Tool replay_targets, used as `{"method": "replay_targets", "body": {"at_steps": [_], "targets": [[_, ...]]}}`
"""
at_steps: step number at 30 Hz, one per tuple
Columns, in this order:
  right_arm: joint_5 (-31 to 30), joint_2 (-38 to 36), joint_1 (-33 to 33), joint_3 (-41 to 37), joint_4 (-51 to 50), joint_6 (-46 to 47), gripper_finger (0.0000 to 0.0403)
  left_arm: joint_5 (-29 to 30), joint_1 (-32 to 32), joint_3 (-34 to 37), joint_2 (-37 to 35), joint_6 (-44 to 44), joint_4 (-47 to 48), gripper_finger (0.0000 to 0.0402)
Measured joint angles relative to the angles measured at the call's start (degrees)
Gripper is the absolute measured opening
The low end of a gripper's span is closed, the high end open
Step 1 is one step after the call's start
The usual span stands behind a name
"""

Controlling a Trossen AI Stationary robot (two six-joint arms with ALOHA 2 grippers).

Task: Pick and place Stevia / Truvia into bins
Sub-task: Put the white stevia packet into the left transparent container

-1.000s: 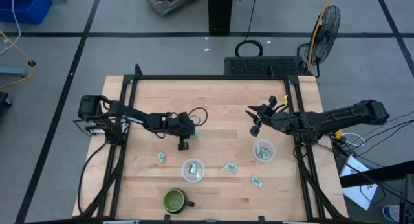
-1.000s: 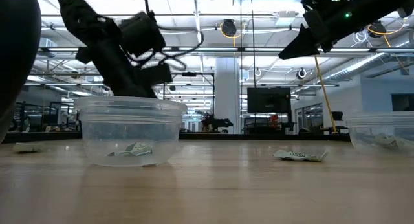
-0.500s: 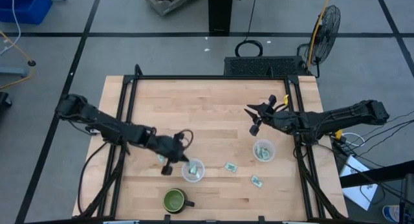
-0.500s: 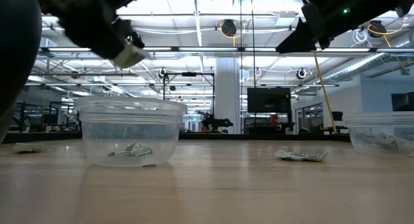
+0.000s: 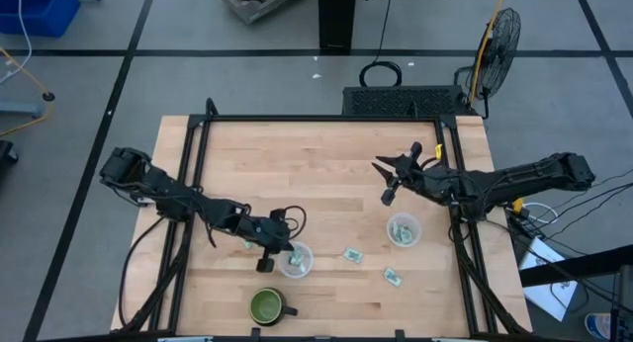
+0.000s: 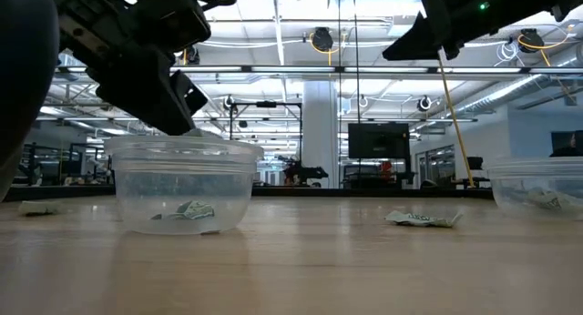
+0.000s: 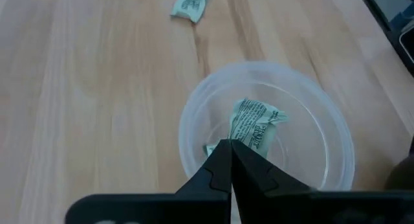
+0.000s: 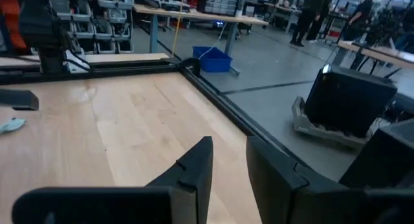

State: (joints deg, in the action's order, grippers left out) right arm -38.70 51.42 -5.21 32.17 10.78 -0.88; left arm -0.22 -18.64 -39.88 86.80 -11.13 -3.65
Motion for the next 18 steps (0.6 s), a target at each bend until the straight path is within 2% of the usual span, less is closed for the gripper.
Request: {"method": "replay_targets", "body": {"at_steps": [11, 14, 18], "targets": [[0.0, 0.0, 0.02, 0.01, 10.31, -6.18, 0.0086, 0.21, 0.24, 0.04, -0.69, -1.01, 0.8, 0.0096], [0.0, 0.02, 0.02, 0.01, 11.58, -8.75, 0.0086, 0.21, 0.24, 0.04, -3.82, -1.03, 1.22, 0.0105], [0.0, 0.04, 0.02, 0.01, 12.09, -10.6, 0.0086, 0.48, 0.29, 0.02, -11.82, -0.76, 5.33, 0.0102]]}}
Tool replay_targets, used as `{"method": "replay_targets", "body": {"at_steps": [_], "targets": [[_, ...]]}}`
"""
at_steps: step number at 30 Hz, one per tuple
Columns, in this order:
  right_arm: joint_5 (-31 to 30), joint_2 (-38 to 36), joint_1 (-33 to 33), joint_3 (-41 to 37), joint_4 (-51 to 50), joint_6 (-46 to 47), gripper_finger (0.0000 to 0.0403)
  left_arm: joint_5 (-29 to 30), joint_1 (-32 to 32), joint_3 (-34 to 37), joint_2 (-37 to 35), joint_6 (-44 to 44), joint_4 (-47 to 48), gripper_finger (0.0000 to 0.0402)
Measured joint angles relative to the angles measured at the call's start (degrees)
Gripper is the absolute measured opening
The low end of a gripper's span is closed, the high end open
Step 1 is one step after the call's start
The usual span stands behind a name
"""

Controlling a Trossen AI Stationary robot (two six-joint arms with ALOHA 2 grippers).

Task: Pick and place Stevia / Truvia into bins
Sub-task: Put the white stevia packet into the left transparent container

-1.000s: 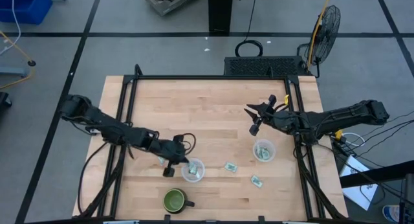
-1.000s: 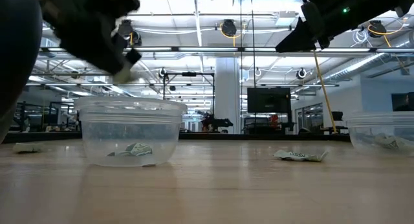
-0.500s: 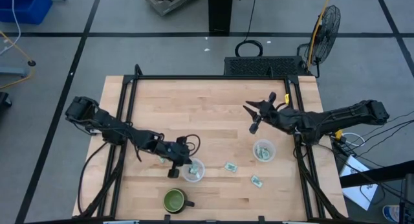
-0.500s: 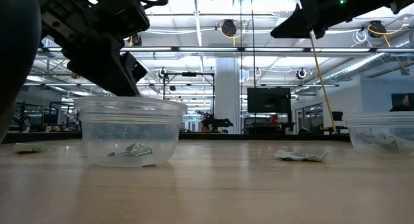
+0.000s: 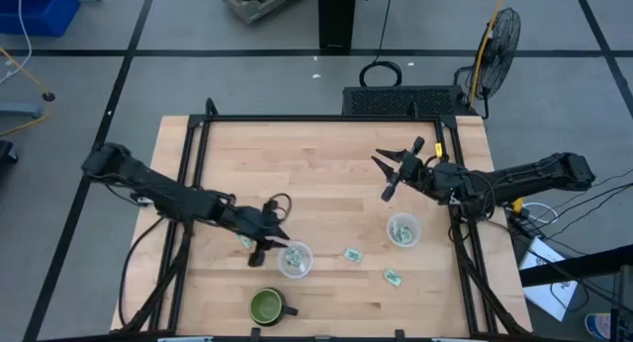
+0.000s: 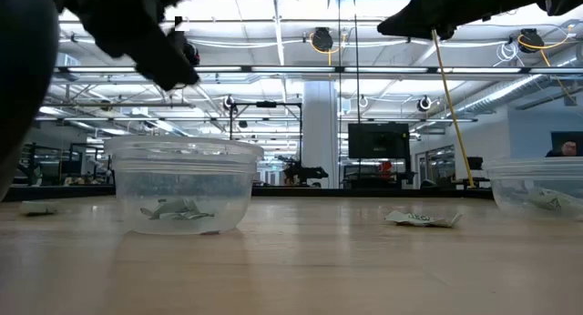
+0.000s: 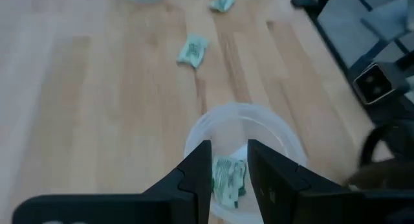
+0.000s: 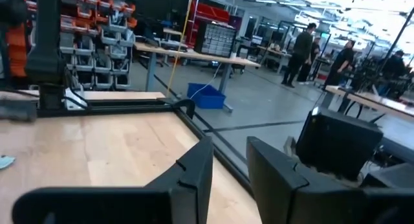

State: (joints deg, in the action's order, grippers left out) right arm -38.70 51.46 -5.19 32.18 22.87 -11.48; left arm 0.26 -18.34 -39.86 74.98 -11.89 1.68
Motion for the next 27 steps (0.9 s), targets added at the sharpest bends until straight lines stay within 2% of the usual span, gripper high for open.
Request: {"method": "replay_targets", "body": {"at_steps": [4, 7, 10, 14, 20, 27], "targets": [[0.02, 0.0, 0.0, 0.0, 2.62, -1.86, 0.0086, 2.62, -0.01, -0.11, -10.28, -0.75, 9.0, 0.0098], [0.01, 0.0, 0.01, 0.0, 3.4, -1.89, 0.0086, 3.07, -0.01, -0.07, -15.18, -3.08, 17.91, 0.0099], [0.04, 0.31, 0.97, 0.01, 5.73, -2.85, 0.0086, 3.33, -0.09, -0.02, -16.19, -8.26, 26.85, 0.0099], [0.08, 2.14, 3.5, 0.02, 6.16, -2.83, 0.0086, 4.33, -0.31, 2.12, -13.92, -13.79, 35.27, 0.0099], [1.08, 6.7, 8.06, 0.0, 7.25, -1.51, 0.0086, 4.13, -0.31, 9.28, -10.99, -19.74, 34.28, 0.01], [13.44, 10.68, 13.04, 0.0, 9.55, 3.76, 0.0086, 0.83, -0.31, 16.75, -9.72, -24.71, 24.5, 0.0099]]}}
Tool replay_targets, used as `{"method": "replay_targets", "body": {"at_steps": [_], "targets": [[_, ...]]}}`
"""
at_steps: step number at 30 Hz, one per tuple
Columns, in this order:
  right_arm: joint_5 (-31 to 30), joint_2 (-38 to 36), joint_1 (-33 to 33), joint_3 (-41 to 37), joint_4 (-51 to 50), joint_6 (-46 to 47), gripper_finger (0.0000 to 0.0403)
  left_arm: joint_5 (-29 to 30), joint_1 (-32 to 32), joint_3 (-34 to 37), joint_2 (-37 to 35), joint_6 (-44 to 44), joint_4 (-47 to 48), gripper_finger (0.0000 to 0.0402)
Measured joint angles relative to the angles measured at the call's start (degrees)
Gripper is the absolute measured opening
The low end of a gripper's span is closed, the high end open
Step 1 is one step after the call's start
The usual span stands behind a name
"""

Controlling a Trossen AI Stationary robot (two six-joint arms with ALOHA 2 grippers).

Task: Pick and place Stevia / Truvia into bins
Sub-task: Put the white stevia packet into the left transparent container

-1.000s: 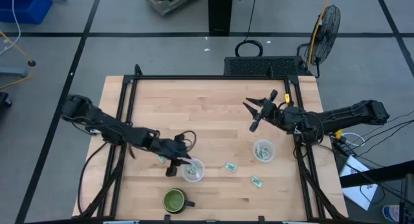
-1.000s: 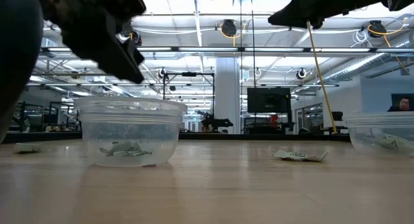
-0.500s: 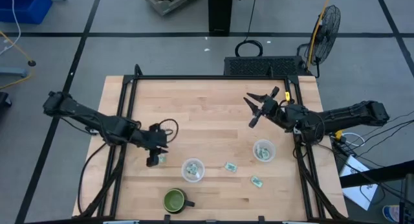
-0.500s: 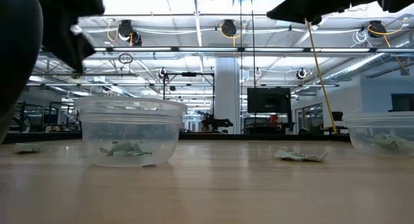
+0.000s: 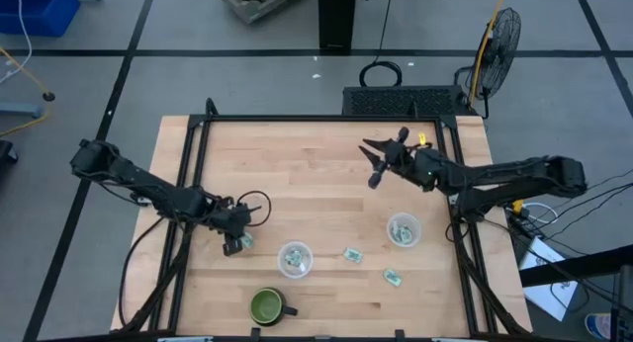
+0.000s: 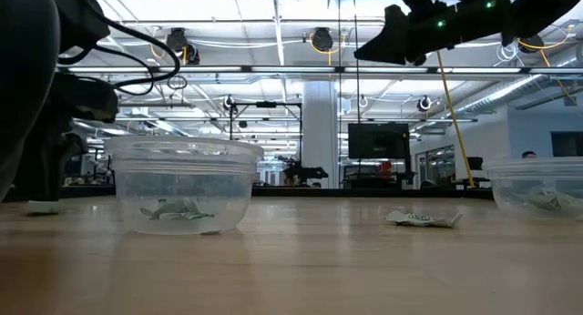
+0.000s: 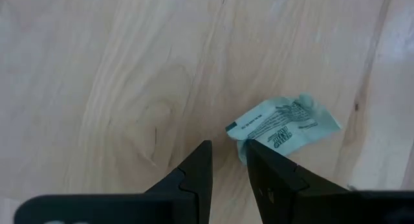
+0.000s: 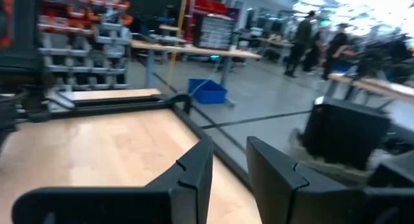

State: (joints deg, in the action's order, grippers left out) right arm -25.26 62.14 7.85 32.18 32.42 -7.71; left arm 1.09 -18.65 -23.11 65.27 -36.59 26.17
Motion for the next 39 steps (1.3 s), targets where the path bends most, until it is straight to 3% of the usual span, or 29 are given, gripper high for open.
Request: {"method": "replay_targets", "body": {"at_steps": [3, 20, 31, 39], "targets": [[3.02, 0.71, 1.52, 0.0, 0.07, 2.05, 0.0086, 0.01, 0.0, 0.41, -0.08, 0.02, -0.81, 0.0099], [3.06, 1.1, 2.48, 0.0, -0.37, 4.05, 0.0087, -1.06, 0.0, 0.41, -0.59, 0.39, -3.63, 0.0099], [3.09, 1.1, 2.48, 0.0, -0.52, 4.05, 0.0087, -1.74, 0.0, 0.89, 3.79, 2.35, -5.4, 0.0097], [3.09, 1.1, 2.48, 0.0, 0.04, 4.07, 0.0087, -1.37, 0.0, 0.32, 1.32, 7.53, -6.16, 0.0012]]}}
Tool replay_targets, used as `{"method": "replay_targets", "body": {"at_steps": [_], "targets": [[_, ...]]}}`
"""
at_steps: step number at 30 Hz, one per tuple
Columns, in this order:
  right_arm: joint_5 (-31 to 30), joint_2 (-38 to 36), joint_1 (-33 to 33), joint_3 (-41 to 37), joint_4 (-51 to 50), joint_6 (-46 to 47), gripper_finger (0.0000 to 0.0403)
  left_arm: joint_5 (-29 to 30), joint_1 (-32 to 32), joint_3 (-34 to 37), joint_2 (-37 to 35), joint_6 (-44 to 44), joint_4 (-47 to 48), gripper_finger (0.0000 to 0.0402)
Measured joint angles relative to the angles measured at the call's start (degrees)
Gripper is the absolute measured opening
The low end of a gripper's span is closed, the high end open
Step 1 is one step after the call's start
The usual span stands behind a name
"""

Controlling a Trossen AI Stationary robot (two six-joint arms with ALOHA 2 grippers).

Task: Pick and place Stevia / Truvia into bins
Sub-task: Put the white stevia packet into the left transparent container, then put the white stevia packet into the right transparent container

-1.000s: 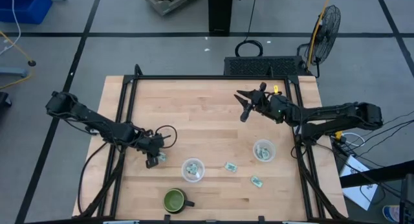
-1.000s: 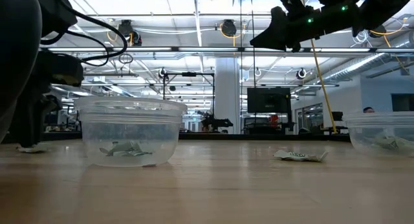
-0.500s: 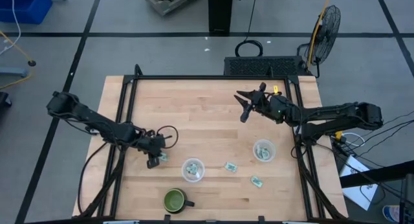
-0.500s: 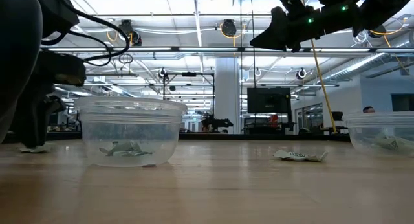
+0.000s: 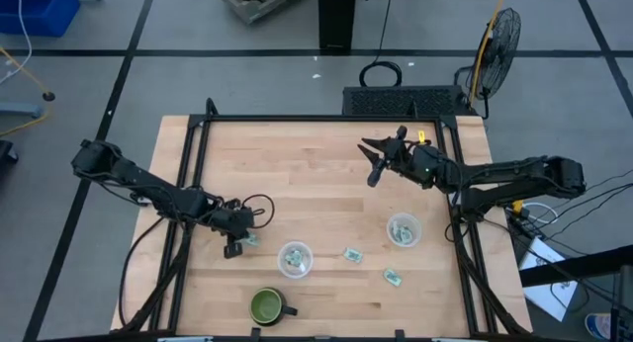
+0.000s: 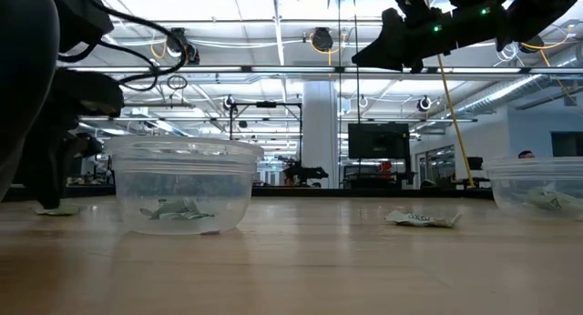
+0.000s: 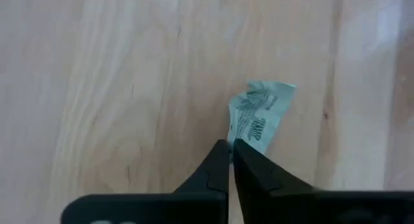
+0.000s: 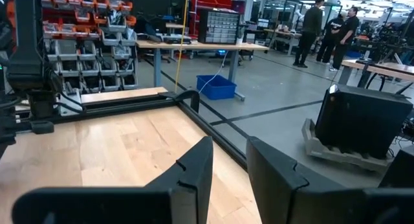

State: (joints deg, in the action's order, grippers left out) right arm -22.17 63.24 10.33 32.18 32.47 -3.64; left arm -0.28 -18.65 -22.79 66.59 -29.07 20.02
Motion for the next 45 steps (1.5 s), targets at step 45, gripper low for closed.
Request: {"method": "replay_targets", "body": {"at_steps": [45], "targets": [[14.72, -0.02, -3.65, 0.0, 0.68, -6.37, 0.0115, 2.33, 1.9, -46.79, 27.87, 20.3, 16.35, 0.0082]]}}
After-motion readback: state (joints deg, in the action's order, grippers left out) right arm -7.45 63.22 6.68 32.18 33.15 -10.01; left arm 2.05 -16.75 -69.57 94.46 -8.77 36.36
